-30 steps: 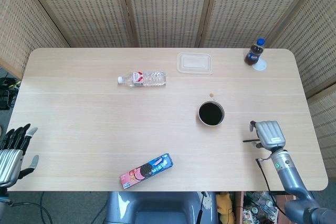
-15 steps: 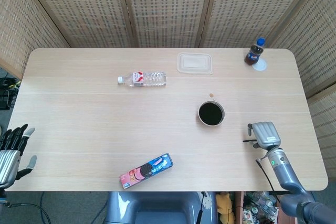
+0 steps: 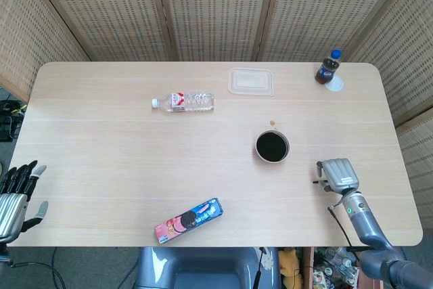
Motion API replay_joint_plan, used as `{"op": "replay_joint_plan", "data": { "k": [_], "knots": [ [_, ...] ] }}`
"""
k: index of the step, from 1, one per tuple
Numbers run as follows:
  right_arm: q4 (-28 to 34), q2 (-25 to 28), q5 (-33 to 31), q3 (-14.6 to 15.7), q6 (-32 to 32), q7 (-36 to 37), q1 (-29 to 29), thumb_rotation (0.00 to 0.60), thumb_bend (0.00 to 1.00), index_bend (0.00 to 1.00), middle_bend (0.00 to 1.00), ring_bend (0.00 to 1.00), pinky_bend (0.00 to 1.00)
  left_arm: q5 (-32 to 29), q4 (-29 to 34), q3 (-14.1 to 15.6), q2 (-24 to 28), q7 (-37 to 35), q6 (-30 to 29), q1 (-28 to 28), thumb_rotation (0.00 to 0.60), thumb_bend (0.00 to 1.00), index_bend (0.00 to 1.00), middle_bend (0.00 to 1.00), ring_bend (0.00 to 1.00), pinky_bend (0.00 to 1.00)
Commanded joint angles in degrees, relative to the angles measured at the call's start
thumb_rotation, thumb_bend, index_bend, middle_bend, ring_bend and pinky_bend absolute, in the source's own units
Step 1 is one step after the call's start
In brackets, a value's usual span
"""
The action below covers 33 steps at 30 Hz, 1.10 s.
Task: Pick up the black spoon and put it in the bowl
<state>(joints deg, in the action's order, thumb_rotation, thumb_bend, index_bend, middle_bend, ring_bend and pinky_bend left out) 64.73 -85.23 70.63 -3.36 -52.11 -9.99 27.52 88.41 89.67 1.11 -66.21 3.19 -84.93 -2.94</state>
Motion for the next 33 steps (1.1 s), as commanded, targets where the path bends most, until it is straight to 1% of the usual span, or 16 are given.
{"op": "replay_joint_plan", "data": {
  "k": [1,5,16,33],
  "knots": [
    [-0.13,-0.32,-0.08,-0.04,0.31,-0.43,0.14,0.600,0.50,0.59,0.99,0.98,1.00,-0.02,0.00,0.03,-0.01,-0.03,0.07,0.00,0.600,0.45,0.07,0.00,0.00,0.00],
    [-0.58,-0.82,-0.16,0.09,0.80,-1.42,0.37,0.600,0.50,0.59,0.98,0.98,1.00,-0.13,-0.02,0.14,0.10,-0.07,0.26,0.03,0.600,0.45,0.07,0.00,0.00,0.00],
    [-2.21,-2.02,-0.70,0.28,2.75,-3.56,1.14,0.600,0.50,0.51,0.98,0.98,1.00,-0.18,0.35,0.32,0.37,0.09,0.61,0.03,0.600,0.45,0.07,0.00,0.00,0.00],
    [-5.91,-3.90,0.19,0.89,3.23,-2.87,0.71,0.600,0.50,0.51,0.98,0.98,1.00,-0.43,0.99,0.36,0.39,0.97,1.31,-0.24,0.600,0.45,0.07,0.00,0.00,0.00]
  ]
}}
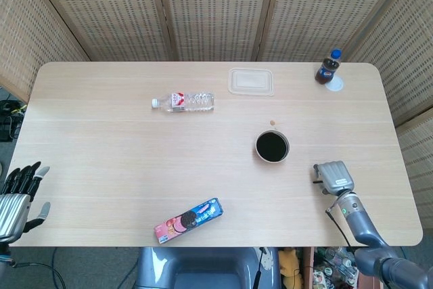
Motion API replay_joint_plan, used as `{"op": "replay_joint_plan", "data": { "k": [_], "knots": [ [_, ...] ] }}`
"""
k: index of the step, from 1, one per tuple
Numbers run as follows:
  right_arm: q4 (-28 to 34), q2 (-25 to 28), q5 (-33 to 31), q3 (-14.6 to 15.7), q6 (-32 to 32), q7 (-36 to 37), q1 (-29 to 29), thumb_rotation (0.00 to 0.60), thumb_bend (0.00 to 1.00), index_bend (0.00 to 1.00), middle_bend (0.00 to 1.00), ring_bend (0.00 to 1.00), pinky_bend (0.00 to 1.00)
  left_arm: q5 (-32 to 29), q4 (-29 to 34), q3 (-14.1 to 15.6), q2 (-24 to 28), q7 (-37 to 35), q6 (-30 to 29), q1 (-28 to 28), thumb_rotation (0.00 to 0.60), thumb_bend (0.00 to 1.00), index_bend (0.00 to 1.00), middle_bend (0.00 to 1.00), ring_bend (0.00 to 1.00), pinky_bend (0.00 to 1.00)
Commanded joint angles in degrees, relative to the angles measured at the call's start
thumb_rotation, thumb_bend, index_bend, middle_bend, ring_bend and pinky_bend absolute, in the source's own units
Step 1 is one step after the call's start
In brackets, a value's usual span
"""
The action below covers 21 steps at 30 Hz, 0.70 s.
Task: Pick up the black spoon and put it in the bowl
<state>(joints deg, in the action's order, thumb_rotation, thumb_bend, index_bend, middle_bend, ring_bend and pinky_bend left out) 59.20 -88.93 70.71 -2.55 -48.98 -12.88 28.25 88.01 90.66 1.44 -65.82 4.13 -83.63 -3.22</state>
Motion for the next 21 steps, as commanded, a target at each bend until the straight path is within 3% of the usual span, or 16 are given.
{"op": "replay_joint_plan", "data": {
  "k": [1,21],
  "knots": [
    [-0.80,-0.43,0.18,0.10,0.18,0.05,-0.01,0.600,0.51,0.51,0.98,0.98,1.00,-0.09,0.04,0.04,0.02,0.05,-0.01,0.07,0.600,0.45,0.07,0.00,0.00,0.00],
    [-3.91,-2.44,1.60,0.48,-0.32,1.06,-0.92,0.600,0.52,0.53,0.98,0.98,1.00,-0.39,-0.03,0.13,-0.05,-0.04,0.14,0.21,0.600,0.45,0.07,0.00,0.00,0.00]
  ]
}}
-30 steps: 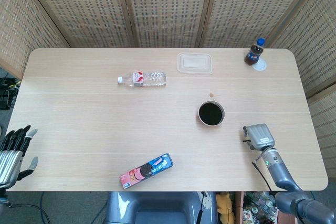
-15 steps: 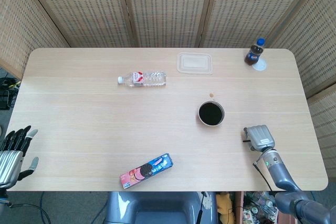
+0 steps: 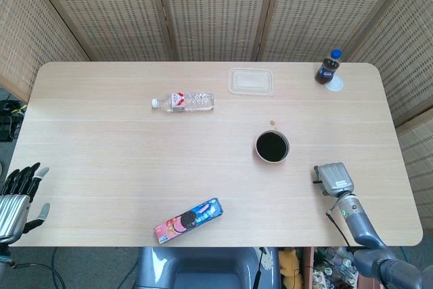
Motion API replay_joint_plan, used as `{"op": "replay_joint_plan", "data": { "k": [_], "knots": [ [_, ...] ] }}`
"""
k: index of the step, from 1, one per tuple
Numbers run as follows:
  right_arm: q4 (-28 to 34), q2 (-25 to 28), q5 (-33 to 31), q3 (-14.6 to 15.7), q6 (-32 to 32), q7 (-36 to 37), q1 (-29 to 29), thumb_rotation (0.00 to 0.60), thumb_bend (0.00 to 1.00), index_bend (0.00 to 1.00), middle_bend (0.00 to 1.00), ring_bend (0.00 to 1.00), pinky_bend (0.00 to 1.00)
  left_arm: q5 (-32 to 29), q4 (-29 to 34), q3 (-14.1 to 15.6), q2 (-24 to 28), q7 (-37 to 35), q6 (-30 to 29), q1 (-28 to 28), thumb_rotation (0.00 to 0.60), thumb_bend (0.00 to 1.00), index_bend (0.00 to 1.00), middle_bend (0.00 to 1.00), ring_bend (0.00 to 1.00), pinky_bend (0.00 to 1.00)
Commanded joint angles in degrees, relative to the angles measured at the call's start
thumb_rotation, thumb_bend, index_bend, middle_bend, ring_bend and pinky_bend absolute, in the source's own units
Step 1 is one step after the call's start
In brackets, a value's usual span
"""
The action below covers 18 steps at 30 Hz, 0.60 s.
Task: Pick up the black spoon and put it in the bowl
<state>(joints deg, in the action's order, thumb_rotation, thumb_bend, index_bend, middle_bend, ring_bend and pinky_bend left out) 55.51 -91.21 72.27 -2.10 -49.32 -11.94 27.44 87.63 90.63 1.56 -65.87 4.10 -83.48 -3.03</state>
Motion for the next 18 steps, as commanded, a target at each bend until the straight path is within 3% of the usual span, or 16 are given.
{"op": "replay_joint_plan", "data": {
  "k": [1,18],
  "knots": [
    [-0.39,-0.26,0.02,0.04,0.11,0.20,-0.17,0.600,0.53,0.53,0.98,0.98,1.00,-0.03,0.00,0.01,0.00,-0.02,-0.03,0.04,0.600,0.45,0.07,0.00,0.00,0.00],
    [-1.68,-1.12,0.16,-0.11,0.07,0.59,-1.11,0.600,0.54,0.56,0.98,0.98,1.00,-0.03,0.00,0.08,0.06,-0.21,-0.25,0.26,0.600,0.45,0.07,0.00,0.00,0.00]
  ]
}}
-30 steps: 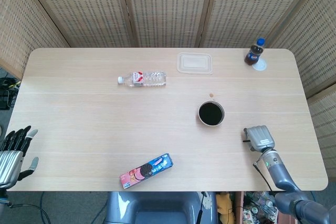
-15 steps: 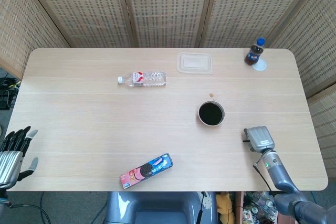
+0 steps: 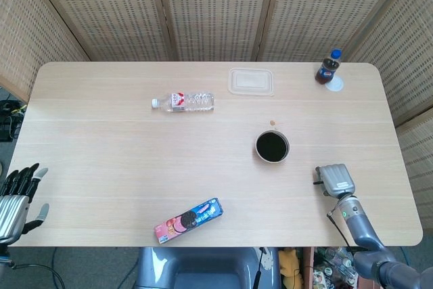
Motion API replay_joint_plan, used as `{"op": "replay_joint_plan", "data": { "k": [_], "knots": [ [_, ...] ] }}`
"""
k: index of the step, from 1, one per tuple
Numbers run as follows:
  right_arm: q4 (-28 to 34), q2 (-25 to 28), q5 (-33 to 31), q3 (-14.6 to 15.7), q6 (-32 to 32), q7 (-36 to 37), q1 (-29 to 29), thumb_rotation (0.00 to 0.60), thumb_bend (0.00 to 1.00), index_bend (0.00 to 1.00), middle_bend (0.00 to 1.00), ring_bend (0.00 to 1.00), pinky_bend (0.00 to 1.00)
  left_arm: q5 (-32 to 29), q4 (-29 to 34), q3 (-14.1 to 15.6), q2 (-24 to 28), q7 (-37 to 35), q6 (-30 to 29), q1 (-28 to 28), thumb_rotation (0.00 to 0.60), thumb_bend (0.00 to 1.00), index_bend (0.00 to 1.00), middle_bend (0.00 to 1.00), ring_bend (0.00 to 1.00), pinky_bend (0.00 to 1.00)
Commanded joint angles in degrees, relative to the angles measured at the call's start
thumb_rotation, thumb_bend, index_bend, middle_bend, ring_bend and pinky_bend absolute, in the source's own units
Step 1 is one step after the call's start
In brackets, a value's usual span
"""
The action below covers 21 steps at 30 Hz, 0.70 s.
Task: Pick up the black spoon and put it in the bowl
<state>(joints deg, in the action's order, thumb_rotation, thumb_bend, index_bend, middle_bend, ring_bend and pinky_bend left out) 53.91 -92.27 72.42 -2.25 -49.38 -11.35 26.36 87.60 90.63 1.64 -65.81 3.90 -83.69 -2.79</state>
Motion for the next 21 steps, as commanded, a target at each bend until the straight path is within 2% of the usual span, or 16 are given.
{"op": "replay_joint_plan", "data": {
  "k": [1,13,21],
  "knots": [
    [-0.11,-0.10,0.01,0.04,0.21,0.03,-0.03,0.600,0.55,0.56,0.98,0.98,1.00,0.02,0.01,0.02,0.02,-0.02,-0.06,0.04,0.600,0.45,0.07,0.00,0.00,0.00],
    [-0.79,-0.68,0.41,-0.11,0.71,1.45,-0.08,0.600,0.68,0.67,0.99,0.98,1.00,-0.06,-0.26,0.09,-0.08,-0.34,-0.14,0.24,0.600,0.45,0.06,0.00,0.00,0.00],
    [0.05,-0.30,0.93,-0.54,0.38,4.32,-0.27,0.600,0.74,0.71,1.00,0.98,1.00,-0.12,-0.51,0.10,-0.27,-0.55,-0.02,0.26,0.600,0.45,0.06,0.00,0.00,0.00]
  ]
}}
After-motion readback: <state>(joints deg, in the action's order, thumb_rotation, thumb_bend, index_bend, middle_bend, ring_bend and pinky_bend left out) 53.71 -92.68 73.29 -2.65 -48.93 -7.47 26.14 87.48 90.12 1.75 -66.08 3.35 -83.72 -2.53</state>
